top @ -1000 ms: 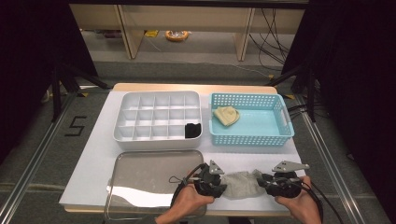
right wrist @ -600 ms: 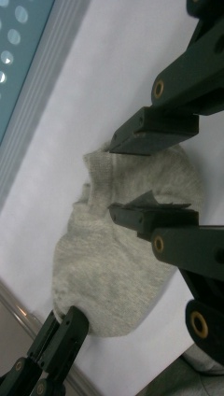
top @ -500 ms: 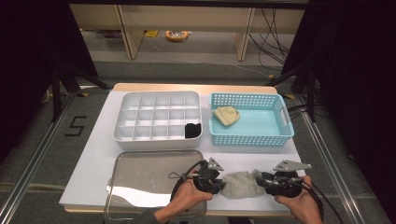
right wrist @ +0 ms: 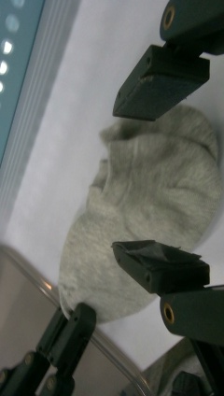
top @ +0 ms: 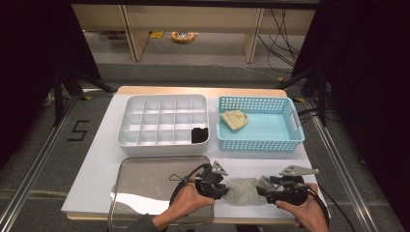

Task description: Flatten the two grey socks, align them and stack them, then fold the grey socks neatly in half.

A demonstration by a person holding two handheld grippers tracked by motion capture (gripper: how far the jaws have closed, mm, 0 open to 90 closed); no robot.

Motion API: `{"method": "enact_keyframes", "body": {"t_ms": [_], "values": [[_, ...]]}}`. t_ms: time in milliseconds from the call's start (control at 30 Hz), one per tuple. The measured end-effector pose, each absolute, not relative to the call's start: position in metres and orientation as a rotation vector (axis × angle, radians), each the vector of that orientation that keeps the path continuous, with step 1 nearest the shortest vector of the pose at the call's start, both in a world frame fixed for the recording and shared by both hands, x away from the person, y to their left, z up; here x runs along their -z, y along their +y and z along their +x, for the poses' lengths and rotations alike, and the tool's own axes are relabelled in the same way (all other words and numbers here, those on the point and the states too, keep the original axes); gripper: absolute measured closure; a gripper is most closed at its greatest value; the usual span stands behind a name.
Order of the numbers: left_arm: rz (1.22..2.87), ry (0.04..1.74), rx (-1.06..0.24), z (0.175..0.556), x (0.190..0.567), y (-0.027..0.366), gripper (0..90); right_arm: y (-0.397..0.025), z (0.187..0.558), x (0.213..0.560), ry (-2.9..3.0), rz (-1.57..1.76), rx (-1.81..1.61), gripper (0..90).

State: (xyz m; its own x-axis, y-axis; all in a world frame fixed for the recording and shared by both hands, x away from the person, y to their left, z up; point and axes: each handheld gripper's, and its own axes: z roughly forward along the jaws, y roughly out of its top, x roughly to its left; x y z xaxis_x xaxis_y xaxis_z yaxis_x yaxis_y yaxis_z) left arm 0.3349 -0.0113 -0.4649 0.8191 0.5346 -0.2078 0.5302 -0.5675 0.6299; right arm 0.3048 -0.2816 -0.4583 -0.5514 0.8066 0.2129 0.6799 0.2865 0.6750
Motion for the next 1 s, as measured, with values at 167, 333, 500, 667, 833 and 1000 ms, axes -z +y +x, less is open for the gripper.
{"method": "enact_keyframes", "body": {"t_ms": [167, 333, 500, 667, 833, 1000], "values": [[2.296, 0.768, -0.013, 0.335, 0.462, -0.005, 82.7, -0.275, 0.302, 0.457, 2.397, 1.303, -1.124, 36.4], [2.336, 0.741, -0.038, 0.335, 0.458, 0.002, 82.6, -0.271, 0.302, 0.456, 2.405, 1.213, -1.112, 47.9], [2.336, 0.735, -0.033, 0.334, 0.458, 0.002, 82.6, -0.269, 0.301, 0.458, 2.425, 1.207, -1.089, 56.8], [2.338, 0.732, -0.039, 0.334, 0.456, 0.003, 82.6, -0.265, 0.300, 0.457, 2.421, 1.179, -1.102, 67.0], [2.340, 0.723, -0.046, 0.332, 0.454, 0.002, 82.5, -0.257, 0.298, 0.456, 2.426, 1.191, -1.109, 69.5], [2.358, 0.732, -0.041, 0.330, 0.449, 0.001, 82.5, -0.247, 0.301, 0.458, 2.459, 1.144, -1.093, 73.7]]}}
